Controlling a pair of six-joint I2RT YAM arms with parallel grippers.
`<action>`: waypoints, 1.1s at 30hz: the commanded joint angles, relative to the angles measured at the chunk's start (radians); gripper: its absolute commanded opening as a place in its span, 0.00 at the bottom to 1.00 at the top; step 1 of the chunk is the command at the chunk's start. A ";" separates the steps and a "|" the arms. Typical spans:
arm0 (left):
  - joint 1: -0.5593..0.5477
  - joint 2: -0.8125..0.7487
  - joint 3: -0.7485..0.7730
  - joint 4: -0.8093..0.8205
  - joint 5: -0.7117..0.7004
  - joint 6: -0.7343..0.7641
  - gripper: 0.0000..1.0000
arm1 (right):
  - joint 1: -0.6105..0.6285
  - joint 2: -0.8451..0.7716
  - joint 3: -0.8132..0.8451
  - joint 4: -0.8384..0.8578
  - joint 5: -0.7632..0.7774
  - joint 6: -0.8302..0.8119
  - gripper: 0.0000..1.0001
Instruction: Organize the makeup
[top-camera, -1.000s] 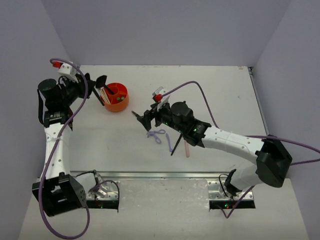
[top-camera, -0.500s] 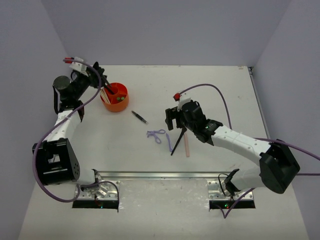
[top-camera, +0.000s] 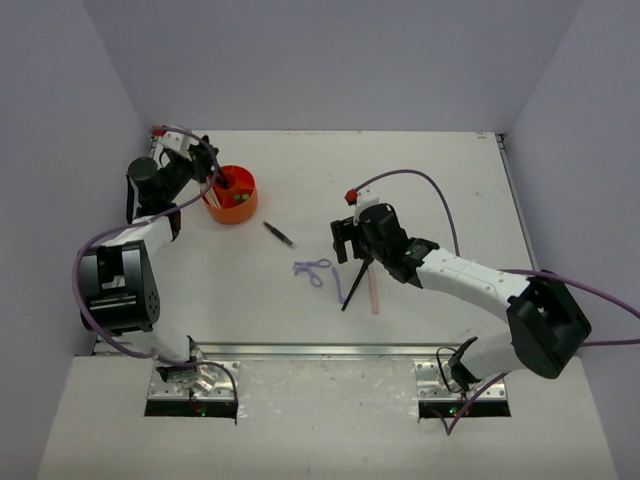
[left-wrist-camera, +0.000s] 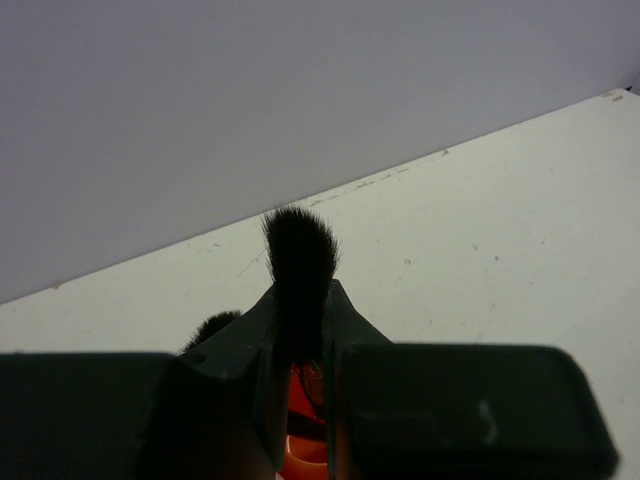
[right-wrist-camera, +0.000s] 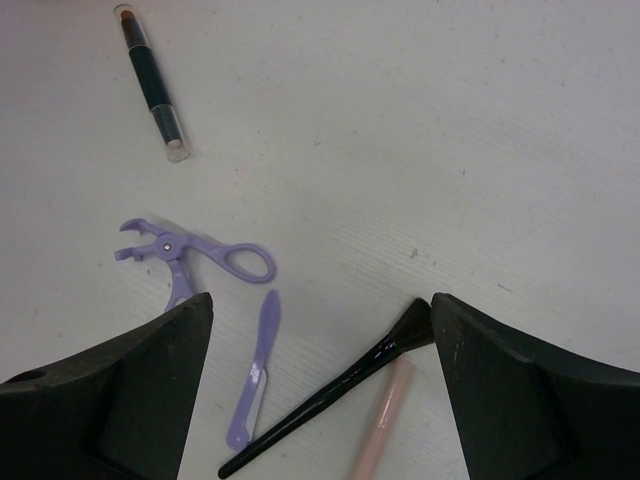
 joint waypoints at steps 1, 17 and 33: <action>-0.008 0.018 -0.007 0.083 0.003 0.025 0.00 | -0.010 -0.002 -0.005 0.018 0.032 0.011 0.89; -0.014 -0.138 0.056 -0.126 0.016 -0.082 0.88 | -0.057 -0.053 -0.038 -0.156 0.130 0.277 0.99; -0.012 -0.518 0.011 -0.650 -0.116 0.153 0.92 | -0.055 -0.077 -0.144 -0.359 0.004 0.270 0.53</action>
